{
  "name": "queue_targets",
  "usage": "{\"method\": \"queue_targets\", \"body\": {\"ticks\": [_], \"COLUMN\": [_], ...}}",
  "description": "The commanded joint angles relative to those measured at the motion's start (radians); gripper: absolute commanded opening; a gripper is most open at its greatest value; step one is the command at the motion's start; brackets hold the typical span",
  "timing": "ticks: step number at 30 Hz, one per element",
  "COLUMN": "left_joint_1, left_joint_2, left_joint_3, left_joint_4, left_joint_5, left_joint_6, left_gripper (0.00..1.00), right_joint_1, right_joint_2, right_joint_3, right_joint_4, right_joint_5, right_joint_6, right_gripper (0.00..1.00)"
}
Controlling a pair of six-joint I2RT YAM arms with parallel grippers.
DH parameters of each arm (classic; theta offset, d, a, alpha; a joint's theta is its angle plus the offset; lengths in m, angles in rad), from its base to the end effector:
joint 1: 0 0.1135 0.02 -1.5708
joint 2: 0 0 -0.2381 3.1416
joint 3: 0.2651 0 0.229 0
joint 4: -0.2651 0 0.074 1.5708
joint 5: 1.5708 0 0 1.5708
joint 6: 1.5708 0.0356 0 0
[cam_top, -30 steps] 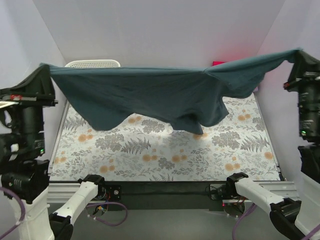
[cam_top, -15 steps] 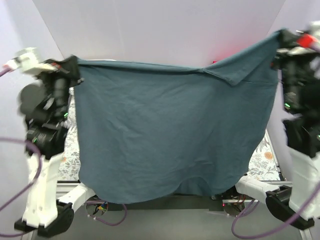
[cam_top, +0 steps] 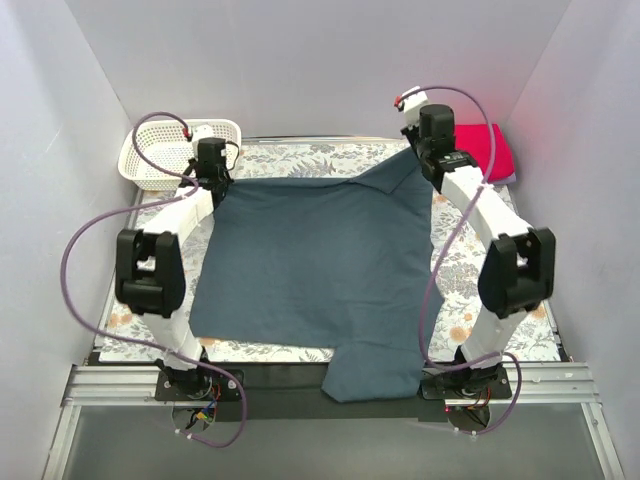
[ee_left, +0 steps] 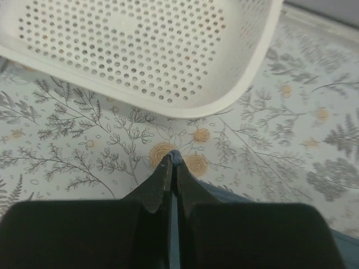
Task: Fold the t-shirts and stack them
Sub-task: Flatten the tshirt out, then fold the tshirt
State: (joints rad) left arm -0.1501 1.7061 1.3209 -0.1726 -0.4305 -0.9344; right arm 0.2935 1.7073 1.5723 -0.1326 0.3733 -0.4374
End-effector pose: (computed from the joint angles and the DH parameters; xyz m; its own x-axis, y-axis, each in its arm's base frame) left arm 0.3678 -0.0406 0.2657 -0.1388 -0.7182 -0.6819 -0.5482 0.6291 -0.5511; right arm 0.3702 0.0983 0.3508 -0.2578 -0.4899 -0.8328 -0.0462 0.8672 -0.4959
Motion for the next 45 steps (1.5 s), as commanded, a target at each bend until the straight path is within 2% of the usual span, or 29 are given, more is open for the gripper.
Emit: {"method": "queue_targets", "body": {"ticks": [1,2,6,10,13,20,28,45], "left_joint_1": [0.029,0.03,0.038,0.049,0.053,0.069,0.073,0.075], "left_joint_2": [0.126,0.203,0.352,0.409,0.423,0.353,0.287,0.184], "left_joint_3": [0.046,0.087,0.19,0.238,0.261,0.218,0.189,0.086], "left_joint_4": [0.13,0.134,0.143,0.162,0.151,0.116,0.038,-0.133], "left_joint_5": [-0.039,-0.042,-0.037,-0.011,-0.001,0.022,0.058,0.001], "left_joint_6": [0.009,0.012,0.025,0.026,0.014,-0.049,-0.109,-0.279], "left_gripper": [0.0,0.0,0.0,0.0,0.0,0.0,0.0,0.0], "right_joint_1": [-0.033,-0.036,-0.045,-0.047,-0.048,-0.05,-0.048,-0.048], "right_joint_2": [0.091,0.125,0.271,0.351,0.344,0.25,0.167,0.144], "right_joint_3": [0.015,0.031,0.095,0.135,0.134,0.084,0.081,0.061], "right_joint_4": [0.194,0.202,0.212,0.206,0.194,0.134,-0.068,-0.33], "right_joint_5": [-0.03,-0.031,-0.036,-0.03,-0.021,0.009,-0.056,-0.14], "right_joint_6": [-0.007,-0.006,-0.004,-0.003,0.006,0.064,0.186,0.405], "right_gripper": [0.01,0.01,0.01,0.01,0.01,0.01,0.01,0.01]}}
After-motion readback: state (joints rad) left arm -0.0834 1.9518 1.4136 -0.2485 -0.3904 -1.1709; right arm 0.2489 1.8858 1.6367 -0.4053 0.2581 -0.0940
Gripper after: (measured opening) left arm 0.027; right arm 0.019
